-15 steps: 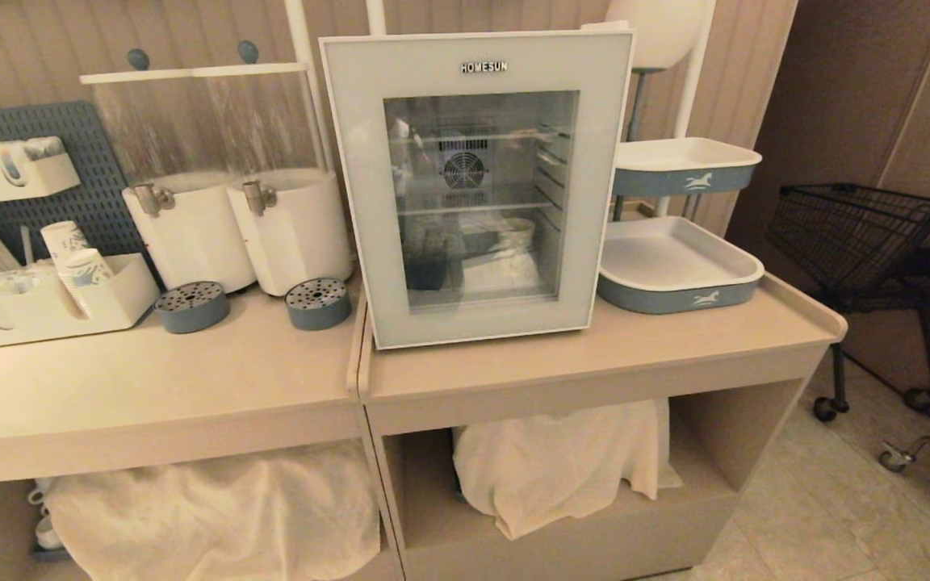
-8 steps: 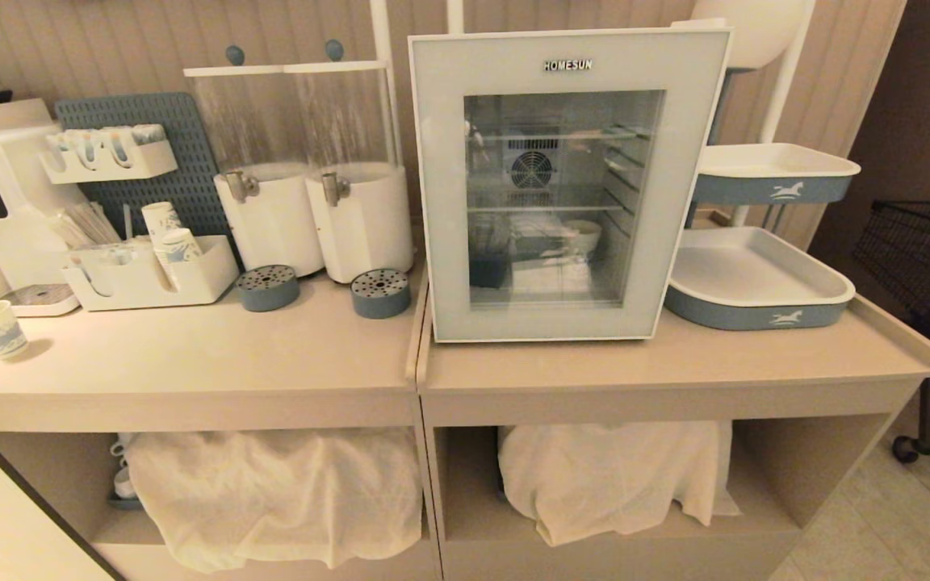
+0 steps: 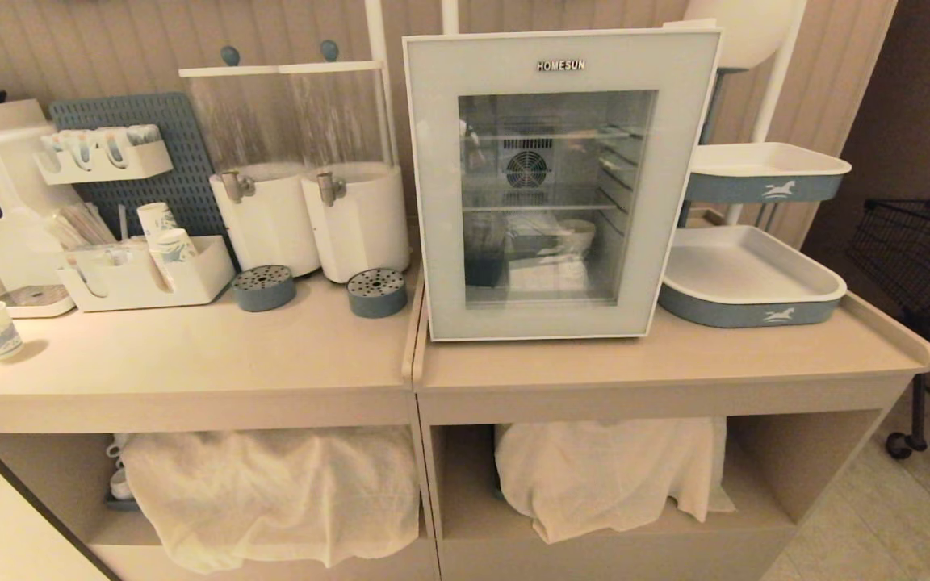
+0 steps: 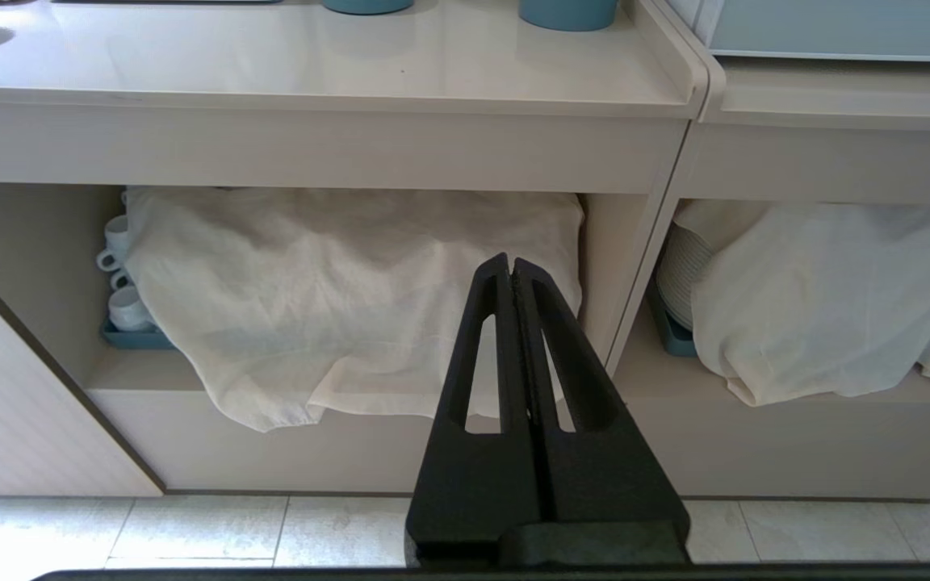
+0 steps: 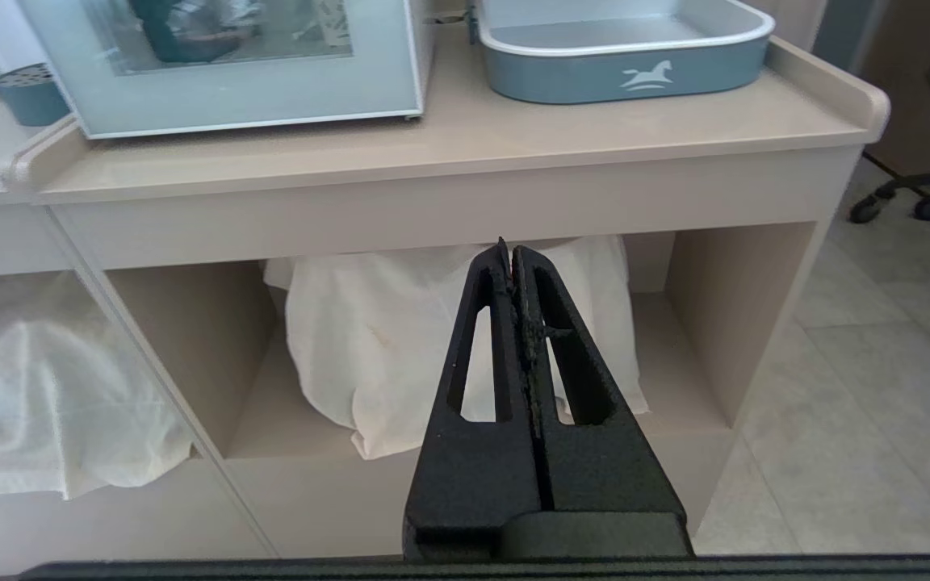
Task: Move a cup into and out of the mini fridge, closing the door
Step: Open the freezer door
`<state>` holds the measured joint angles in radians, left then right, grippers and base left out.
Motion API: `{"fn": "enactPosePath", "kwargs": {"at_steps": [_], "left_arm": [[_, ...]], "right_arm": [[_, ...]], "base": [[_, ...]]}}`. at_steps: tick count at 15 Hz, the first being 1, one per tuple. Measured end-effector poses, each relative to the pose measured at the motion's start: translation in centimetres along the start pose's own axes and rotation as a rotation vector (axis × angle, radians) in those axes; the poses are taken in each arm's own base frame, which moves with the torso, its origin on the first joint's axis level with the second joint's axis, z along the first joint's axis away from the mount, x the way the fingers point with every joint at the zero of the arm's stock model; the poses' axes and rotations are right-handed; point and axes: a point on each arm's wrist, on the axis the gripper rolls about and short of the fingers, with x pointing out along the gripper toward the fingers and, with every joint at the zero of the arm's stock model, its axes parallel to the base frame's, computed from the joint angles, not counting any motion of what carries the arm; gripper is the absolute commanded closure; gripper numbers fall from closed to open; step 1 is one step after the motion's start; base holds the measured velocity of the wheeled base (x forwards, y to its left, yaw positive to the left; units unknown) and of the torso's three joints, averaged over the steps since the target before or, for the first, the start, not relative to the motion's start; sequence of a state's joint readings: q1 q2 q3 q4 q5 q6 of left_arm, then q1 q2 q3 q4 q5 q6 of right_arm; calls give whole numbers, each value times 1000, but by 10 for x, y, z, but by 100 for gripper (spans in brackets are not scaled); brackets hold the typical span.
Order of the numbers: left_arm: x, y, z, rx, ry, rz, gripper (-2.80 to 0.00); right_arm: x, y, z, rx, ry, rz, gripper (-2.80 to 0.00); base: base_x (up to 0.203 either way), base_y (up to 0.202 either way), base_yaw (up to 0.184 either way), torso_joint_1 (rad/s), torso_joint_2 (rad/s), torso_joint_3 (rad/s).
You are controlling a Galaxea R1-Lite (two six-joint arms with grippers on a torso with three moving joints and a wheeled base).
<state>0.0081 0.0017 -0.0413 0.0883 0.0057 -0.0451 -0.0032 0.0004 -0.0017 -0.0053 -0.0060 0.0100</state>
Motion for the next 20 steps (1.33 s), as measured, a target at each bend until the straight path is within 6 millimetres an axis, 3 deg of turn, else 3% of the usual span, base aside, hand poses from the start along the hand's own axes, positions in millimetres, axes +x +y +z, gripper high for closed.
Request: {"fn": "enactPosePath", "kwargs": {"at_steps": [12, 20], "left_arm": [[0, 0, 0, 3, 1, -1, 0], [0, 0, 0, 3, 3, -2, 0]], "right_arm": [[0, 0, 0, 2, 0, 1, 0], [0, 0, 0, 3, 0, 0, 0]], "base": [[0, 0, 0, 0, 0, 0], [1, -101, -4, -1, 1, 1]]}}
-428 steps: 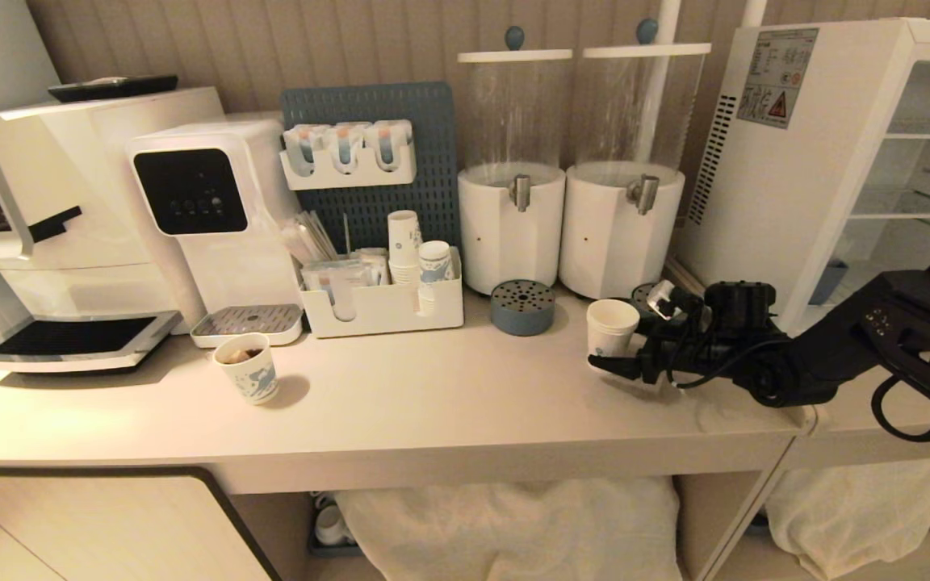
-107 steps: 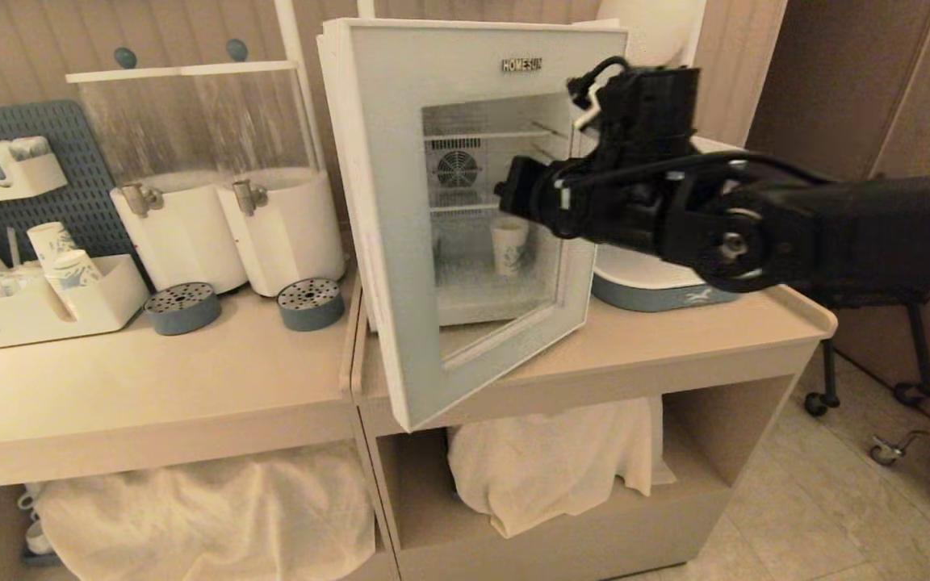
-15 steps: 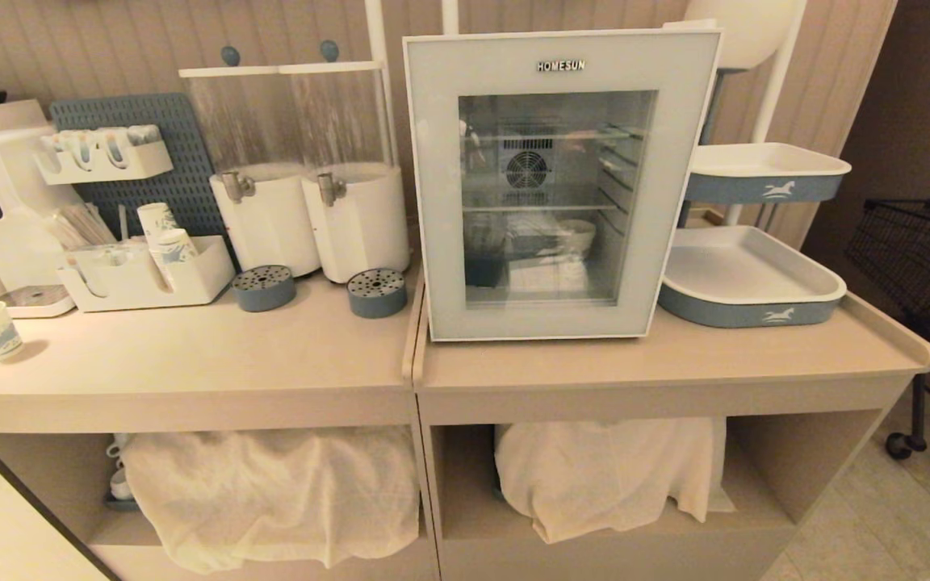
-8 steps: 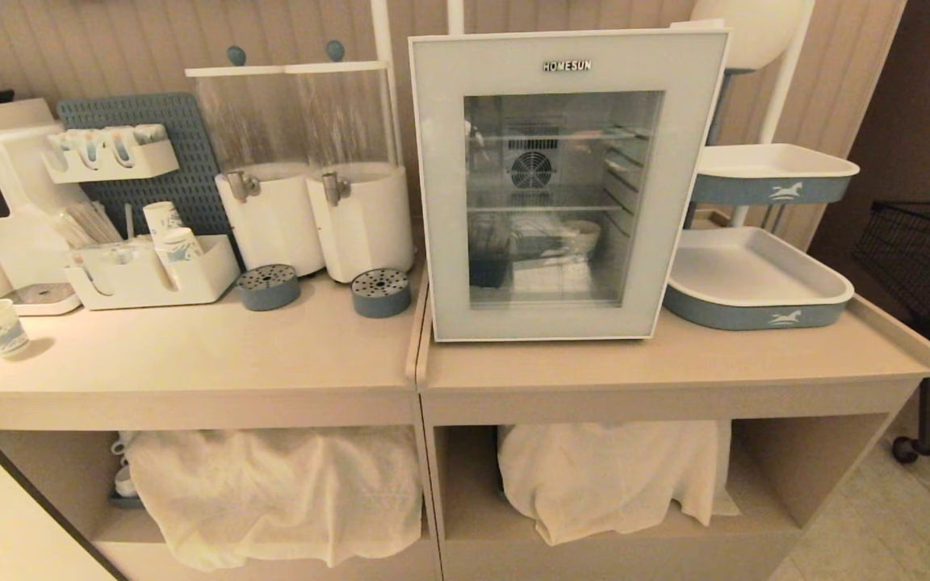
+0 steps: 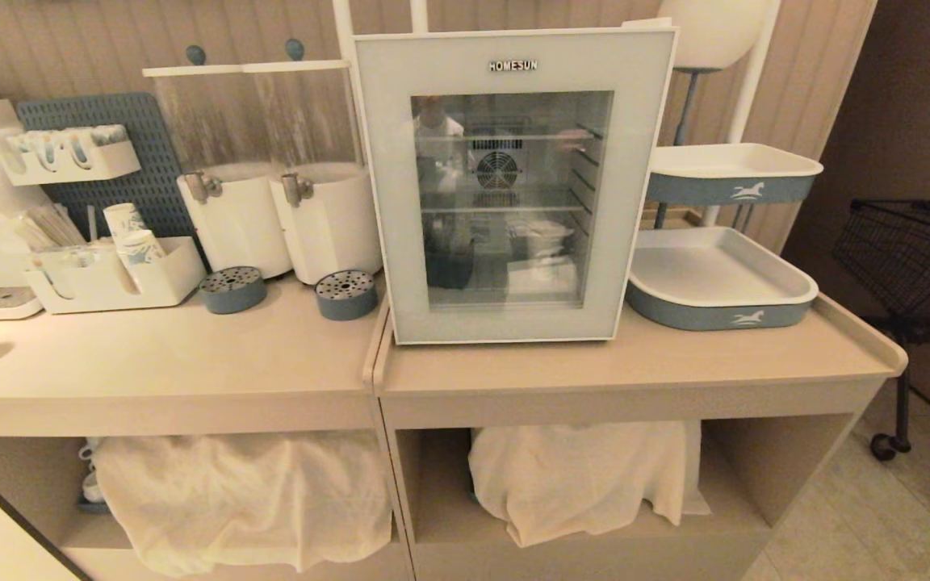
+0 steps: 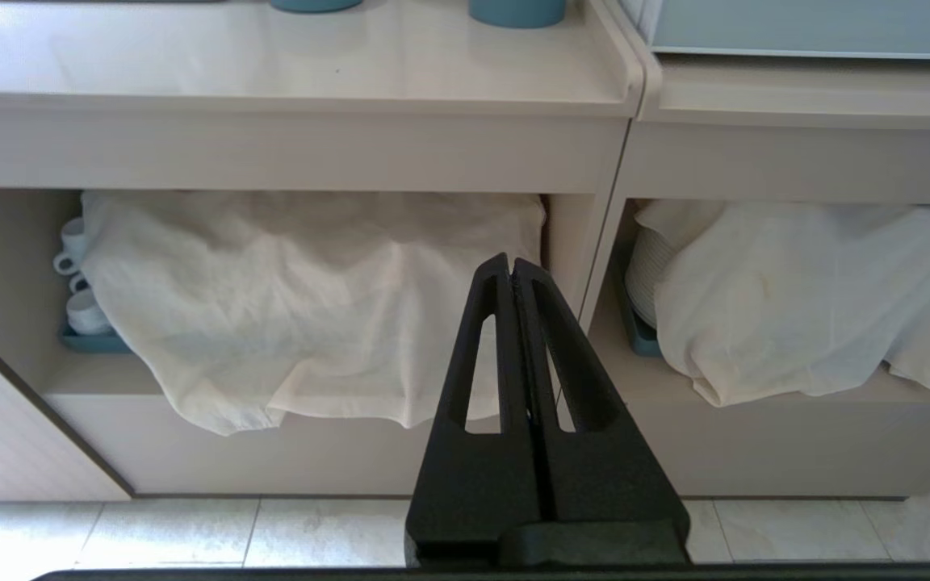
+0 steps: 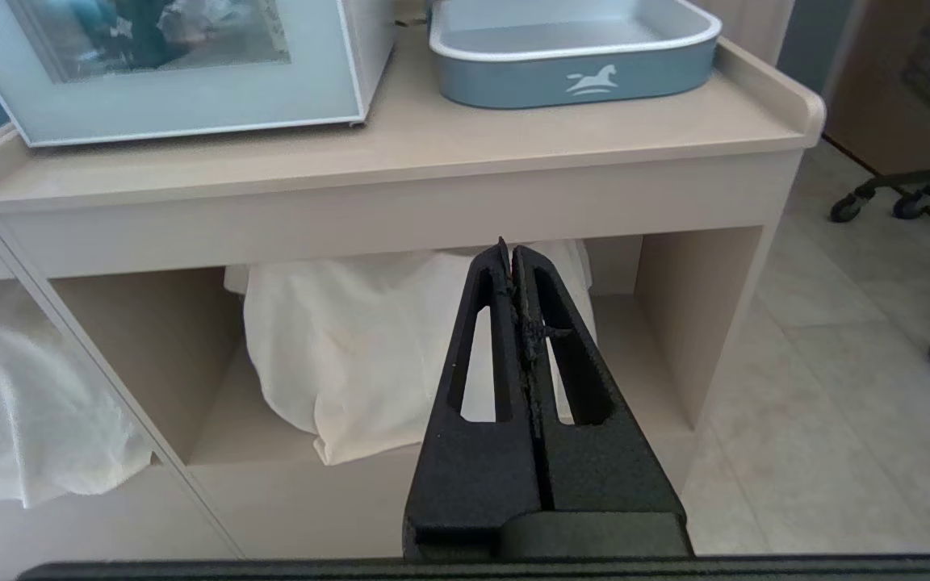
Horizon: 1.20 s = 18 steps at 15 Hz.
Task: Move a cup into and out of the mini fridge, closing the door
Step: Open the freezer door
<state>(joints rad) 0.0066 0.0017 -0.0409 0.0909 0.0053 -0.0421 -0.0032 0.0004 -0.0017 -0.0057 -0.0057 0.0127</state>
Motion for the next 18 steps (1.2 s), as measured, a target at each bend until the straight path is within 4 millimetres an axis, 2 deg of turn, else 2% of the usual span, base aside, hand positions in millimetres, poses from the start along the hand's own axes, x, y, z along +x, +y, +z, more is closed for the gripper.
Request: {"fn": "enactPosePath", "kwargs": {"at_steps": [4, 9, 18], "left_arm": [[0, 0, 0, 0, -2, 1, 0], [0, 0, 0, 0, -1, 2, 0], [-1, 0, 2, 18, -8, 6, 0]], "right_arm": [[0, 0, 0, 0, 1, 0, 0], [0, 0, 0, 0, 0, 0, 0], [0, 0, 0, -2, 2, 0, 0]], "base": [[0, 0, 0, 0, 0, 0], [147, 0, -3, 5, 2, 2], [0, 0, 0, 0, 0, 0]]}}
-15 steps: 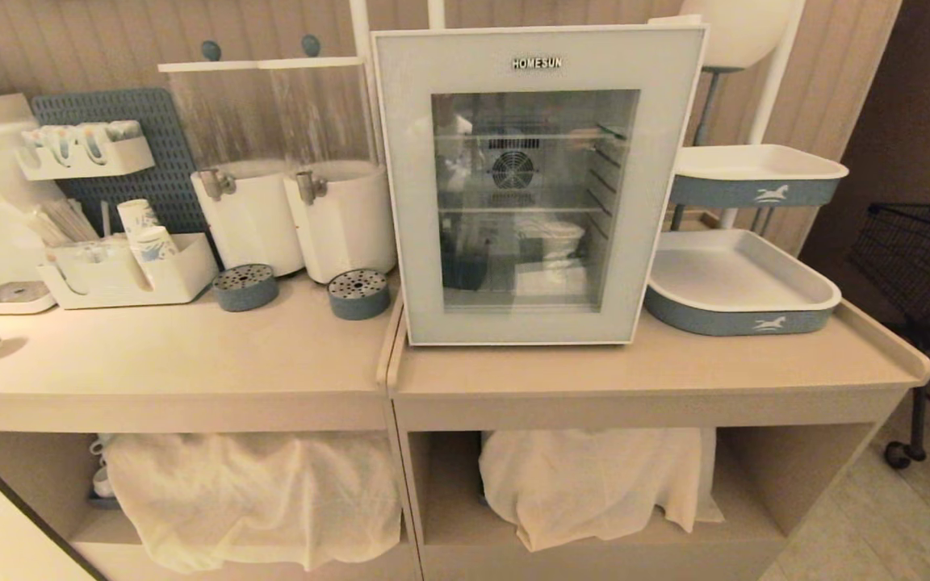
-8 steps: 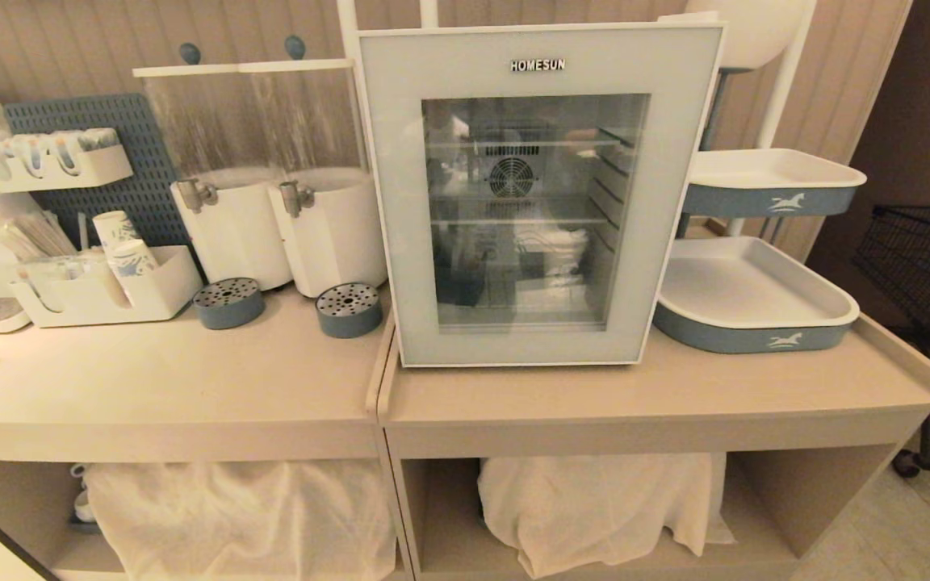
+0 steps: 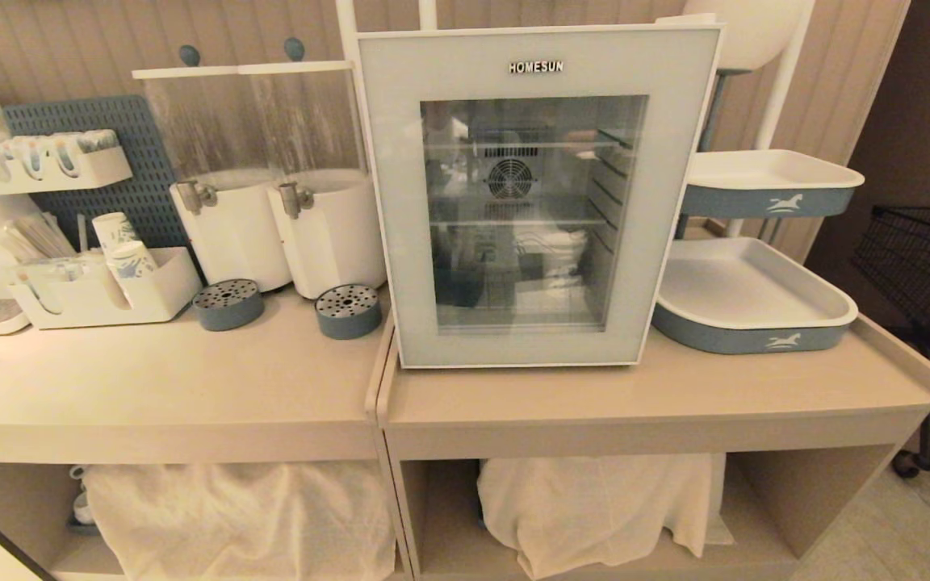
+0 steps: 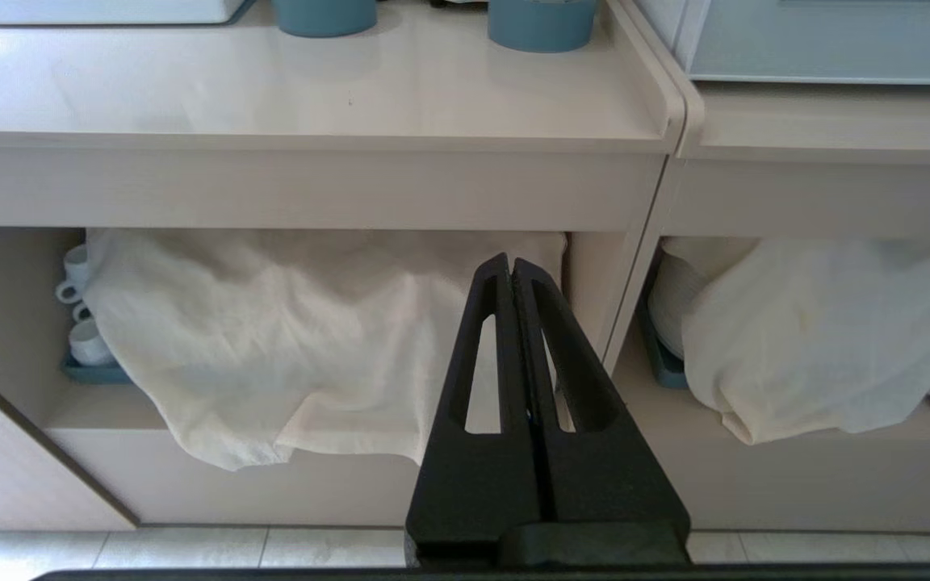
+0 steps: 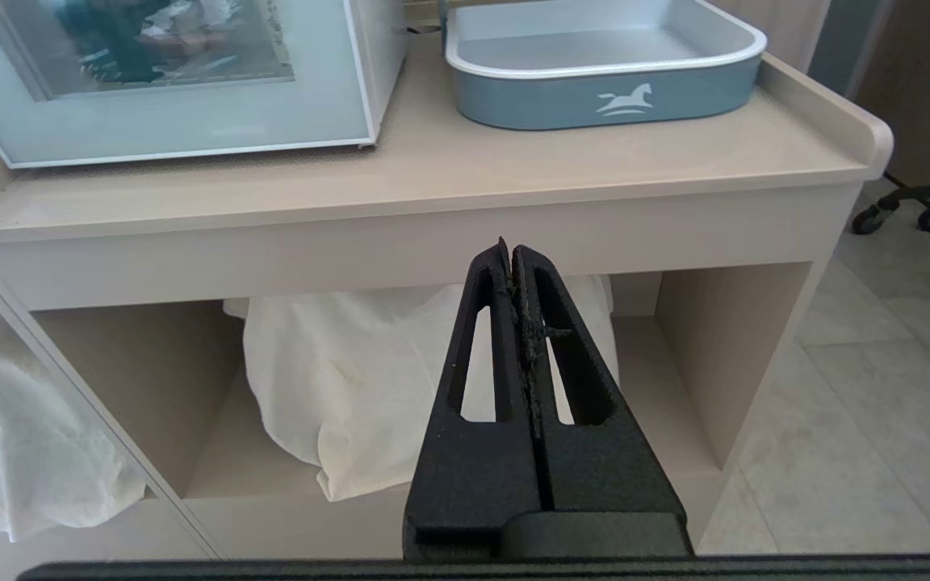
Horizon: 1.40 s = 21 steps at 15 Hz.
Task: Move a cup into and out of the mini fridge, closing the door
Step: Open the freezer door
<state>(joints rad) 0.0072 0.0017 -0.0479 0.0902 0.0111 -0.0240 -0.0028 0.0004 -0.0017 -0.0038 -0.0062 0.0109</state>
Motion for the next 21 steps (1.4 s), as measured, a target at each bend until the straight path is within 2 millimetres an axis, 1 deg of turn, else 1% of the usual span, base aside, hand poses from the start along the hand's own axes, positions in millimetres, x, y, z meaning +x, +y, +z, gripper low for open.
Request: {"fn": "enactPosePath", "kwargs": {"at_steps": [1, 3, 5, 7, 8, 9, 10, 11, 12, 13, 14, 16, 17, 18, 19, 20, 21], "left_arm": [[-3, 0, 8, 9, -23, 14, 0], [-19, 0, 40, 16, -116, 35, 0], [-51, -1, 88, 15, -234, 39, 0], [-91, -1, 140, 8, -341, 33, 0], [-101, -1, 162, 0, -349, 20, 0], [-105, 1, 181, -7, -335, -3, 0], [-100, 4, 202, -18, -303, -41, 0], [-93, 7, 218, -32, -275, -81, 0], [-81, 10, 238, -56, -246, -133, 0], [-65, 12, 256, -84, -208, -183, 0], [-46, 10, 272, -111, -165, -225, 0], [0, -3, 297, -155, -68, -290, 0], [28, -13, 304, -169, -8, -330, 0], [57, -23, 307, -174, 50, -373, 0], [90, -33, 307, -176, 106, -426, 0], [117, -36, 305, -181, 141, -471, 0], [146, -35, 301, -188, 171, -523, 0]], "right_arm": [[0, 0, 0, 0, 0, 0, 0], [0, 0, 0, 0, 1, 2, 0], [0, 0, 0, 0, 1, 1, 0], [0, 0, 0, 0, 1, 0, 0], [0, 0, 0, 0, 1, 0, 0], [0, 0, 0, 0, 1, 0, 0], [0, 0, 0, 0, 2, 0, 0], [0, 0, 0, 0, 2, 0, 0], [0, 0, 0, 0, 3, 0, 0], [0, 0, 0, 0, 3, 0, 0], [0, 0, 0, 0, 3, 0, 0], [0, 0, 0, 0, 3, 0, 0], [0, 0, 0, 0, 3, 0, 0], [0, 0, 0, 0, 4, 0, 0], [0, 0, 0, 0, 4, 0, 0], [0, 0, 0, 0, 4, 0, 0], [0, 0, 0, 0, 4, 0, 0]], "base": [[0, 0, 0, 0, 0, 0], [0, 0, 0, 0, 0, 0], [0, 0, 0, 0, 0, 0], [0, 0, 0, 0, 0, 0], [0, 0, 0, 0, 0, 0], [0, 0, 0, 0, 0, 0], [0, 0, 0, 0, 0, 0], [0, 0, 0, 0, 0, 0], [0, 0, 0, 0, 0, 0], [0, 0, 0, 0, 0, 0], [0, 0, 0, 0, 0, 0], [0, 0, 0, 0, 0, 0], [0, 0, 0, 0, 0, 0], [0, 0, 0, 0, 0, 0], [0, 0, 0, 0, 0, 0], [0, 0, 0, 0, 0, 0], [0, 0, 0, 0, 0, 0]]}}
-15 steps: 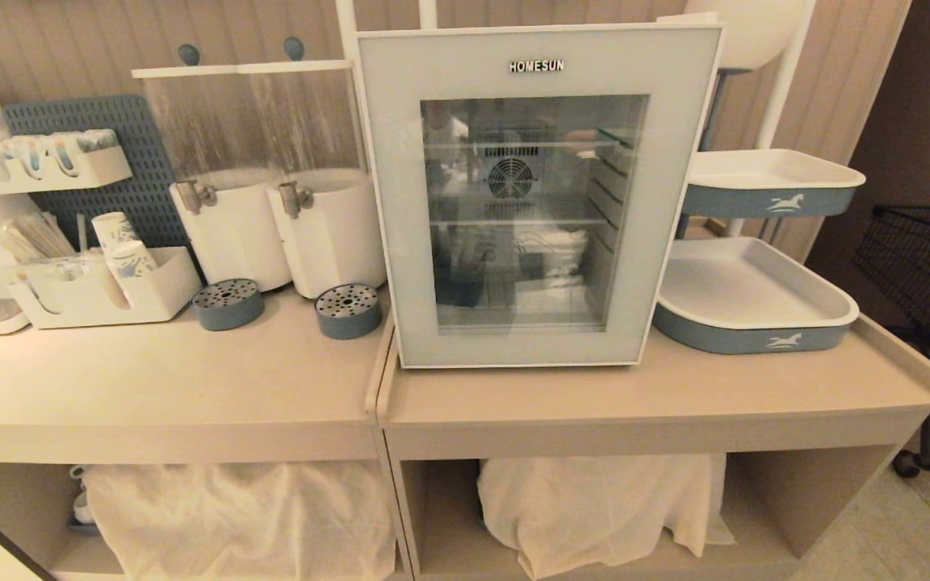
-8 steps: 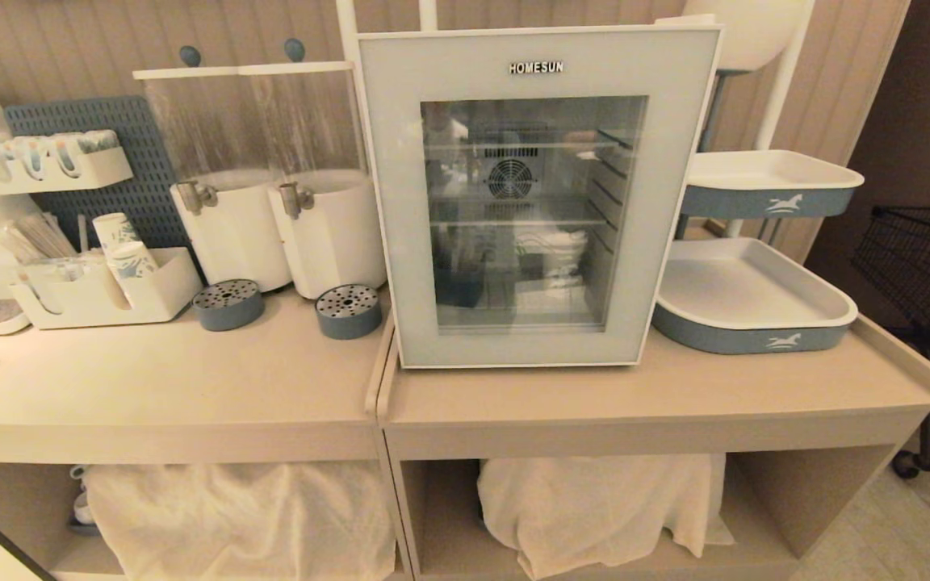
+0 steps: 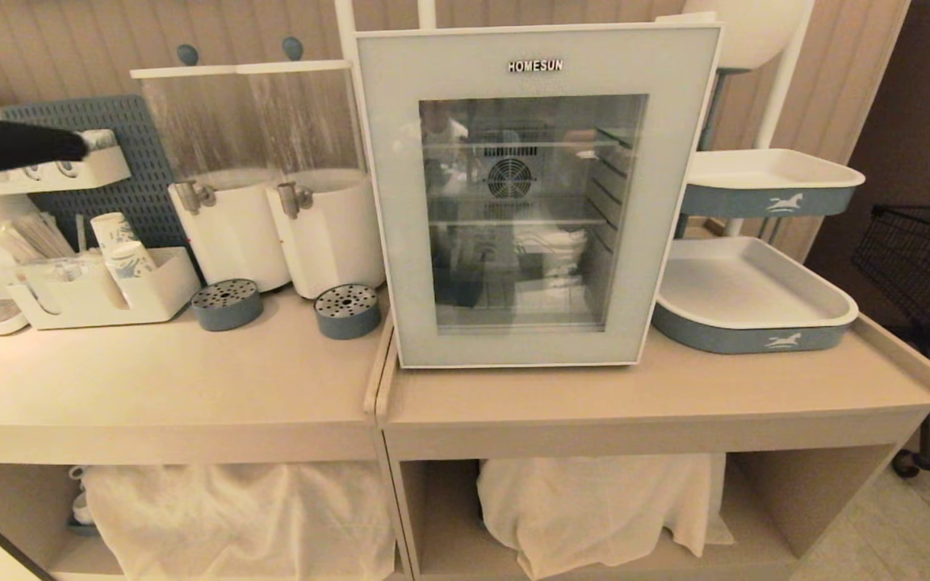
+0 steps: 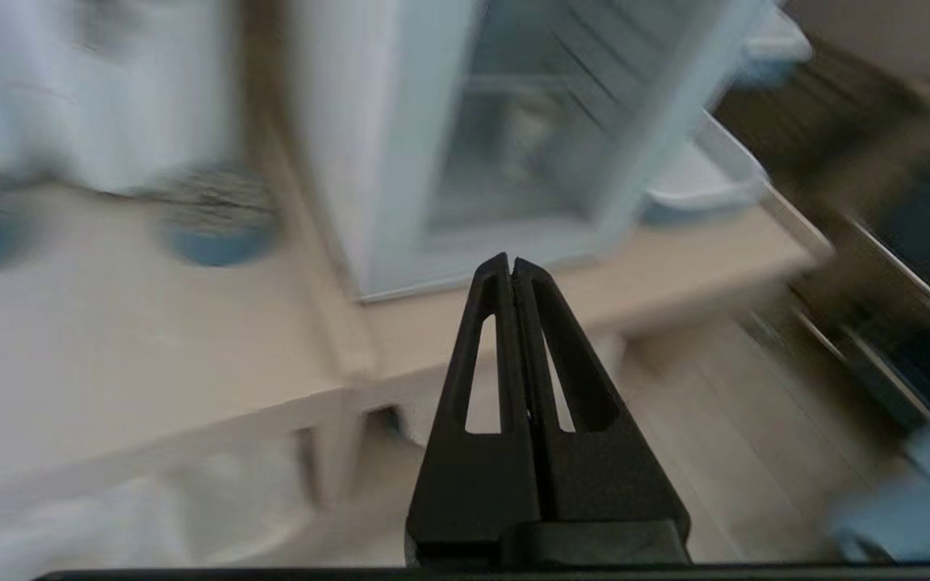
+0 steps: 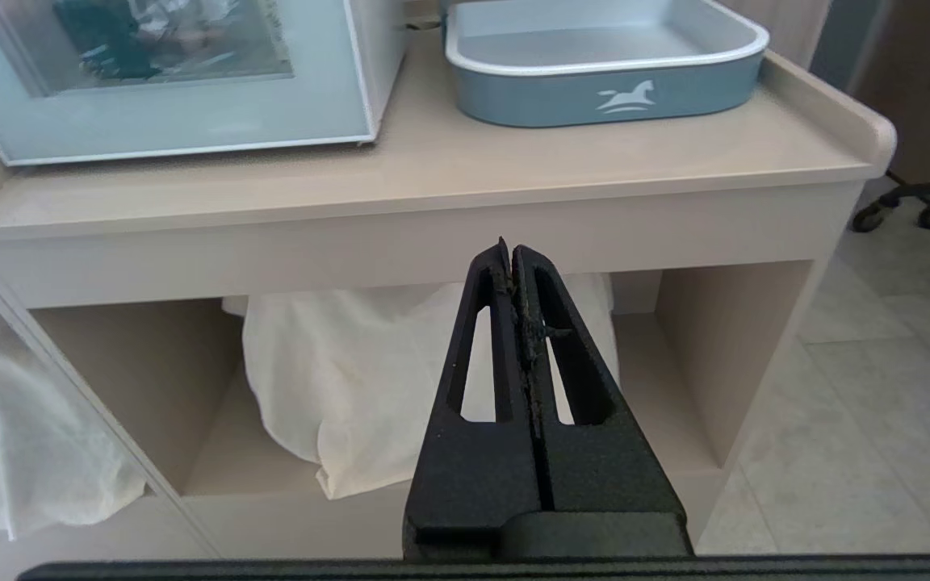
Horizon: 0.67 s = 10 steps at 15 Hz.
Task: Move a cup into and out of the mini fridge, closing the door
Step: Open the freezer door
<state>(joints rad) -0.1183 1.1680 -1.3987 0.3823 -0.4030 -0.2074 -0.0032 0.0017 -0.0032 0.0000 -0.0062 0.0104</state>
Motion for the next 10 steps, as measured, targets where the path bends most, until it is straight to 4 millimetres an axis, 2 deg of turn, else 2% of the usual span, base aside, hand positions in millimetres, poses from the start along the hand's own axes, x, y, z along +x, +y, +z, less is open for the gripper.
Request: {"fn": "enactPosePath", "kwargs": {"at_steps": [2, 4, 6, 8, 9, 10], "left_arm": [[49, 51, -1, -4, 52, -148, 0], [83, 101, -8, 45, 64, -306, 0], [109, 146, -22, 113, 57, -481, 0], [133, 175, -40, 146, 59, -620, 0], [146, 183, -47, 160, 60, -665, -174], [158, 188, -54, 169, 64, -683, -280]], "right_arm": [[0, 0, 0, 0, 0, 0, 0], [0, 0, 0, 1, 0, 0, 0], [0, 0, 0, 0, 0, 0, 0], [0, 0, 0, 0, 0, 0, 0], [0, 0, 0, 1, 0, 0, 0], [0, 0, 0, 0, 0, 0, 0]], "base": [[0, 0, 0, 0, 0, 0], [0, 0, 0, 0, 0, 0], [0, 0, 0, 0, 0, 0], [0, 0, 0, 0, 0, 0], [0, 0, 0, 0, 0, 0], [0, 0, 0, 0, 0, 0]]}}
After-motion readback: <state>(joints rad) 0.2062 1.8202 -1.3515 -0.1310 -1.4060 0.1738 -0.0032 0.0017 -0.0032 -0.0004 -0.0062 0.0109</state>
